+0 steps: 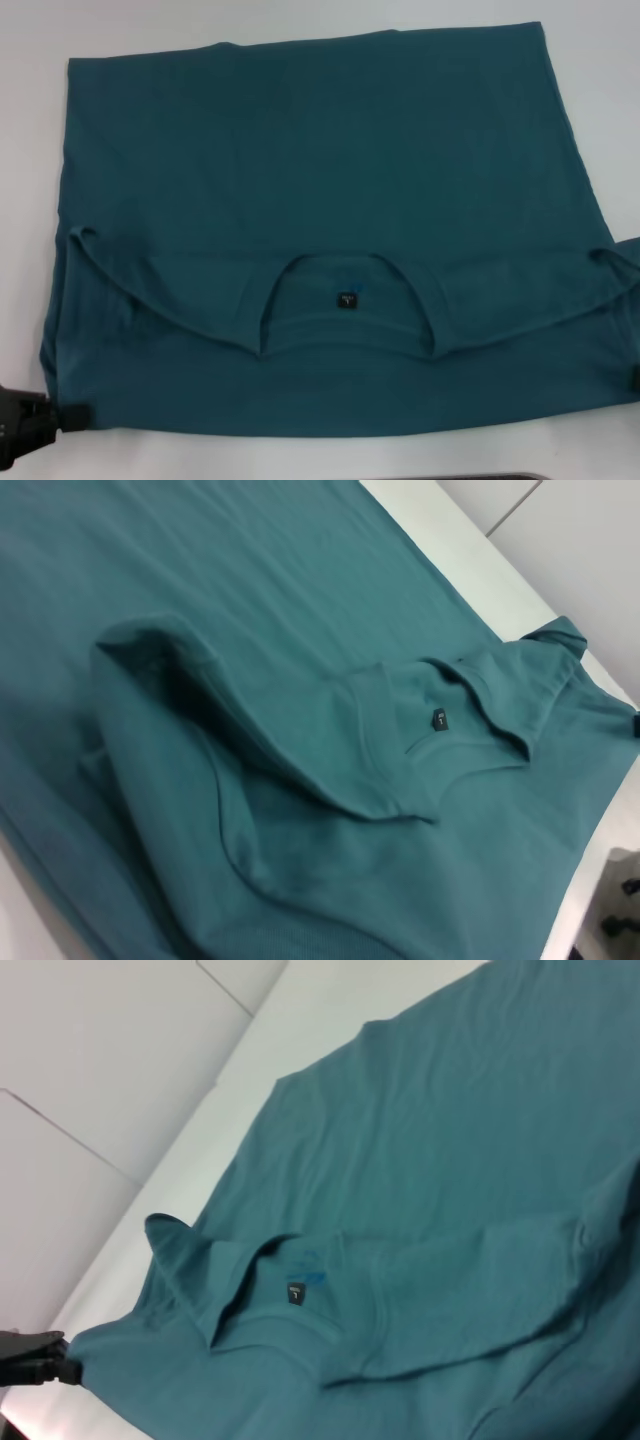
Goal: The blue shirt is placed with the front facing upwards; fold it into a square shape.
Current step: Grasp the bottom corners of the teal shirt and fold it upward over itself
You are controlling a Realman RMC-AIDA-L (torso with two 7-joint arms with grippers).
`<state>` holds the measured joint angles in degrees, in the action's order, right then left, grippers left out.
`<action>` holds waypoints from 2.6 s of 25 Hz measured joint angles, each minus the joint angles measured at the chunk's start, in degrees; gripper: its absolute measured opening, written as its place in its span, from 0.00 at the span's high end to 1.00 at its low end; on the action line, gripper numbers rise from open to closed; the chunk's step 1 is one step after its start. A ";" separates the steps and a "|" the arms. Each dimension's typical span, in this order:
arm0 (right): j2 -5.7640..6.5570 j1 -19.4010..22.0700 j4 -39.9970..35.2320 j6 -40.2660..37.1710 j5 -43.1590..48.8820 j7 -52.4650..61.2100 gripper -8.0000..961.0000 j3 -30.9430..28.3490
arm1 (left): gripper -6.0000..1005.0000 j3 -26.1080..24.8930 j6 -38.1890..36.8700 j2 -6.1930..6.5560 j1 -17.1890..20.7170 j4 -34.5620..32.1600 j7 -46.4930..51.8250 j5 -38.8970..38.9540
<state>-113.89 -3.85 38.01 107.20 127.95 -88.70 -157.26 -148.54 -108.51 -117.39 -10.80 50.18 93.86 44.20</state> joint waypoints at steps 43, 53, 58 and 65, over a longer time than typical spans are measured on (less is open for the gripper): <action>0.22 -25.23 -5.51 -28.15 -0.04 12.96 0.95 0.92 | 0.95 -3.33 29.61 1.81 -26.46 -7.84 12.38 0.08; -0.27 -31.51 -7.33 -38.65 -0.26 13.04 0.95 2.44 | 0.95 1.21 43.96 1.88 -29.77 -12.08 15.43 0.08; -0.97 -34.07 -7.64 -44.24 -0.33 13.21 0.95 3.56 | 0.95 2.46 49.58 2.06 -31.31 -14.69 15.47 0.10; -1.57 -36.66 -8.20 -51.86 -0.43 13.99 0.95 6.29 | 0.95 4.40 54.88 1.81 -32.53 -15.21 16.22 0.05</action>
<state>-115.46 -40.52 29.81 55.34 127.52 -74.70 -150.96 -144.14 -53.63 -115.58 -43.33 34.97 110.08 44.24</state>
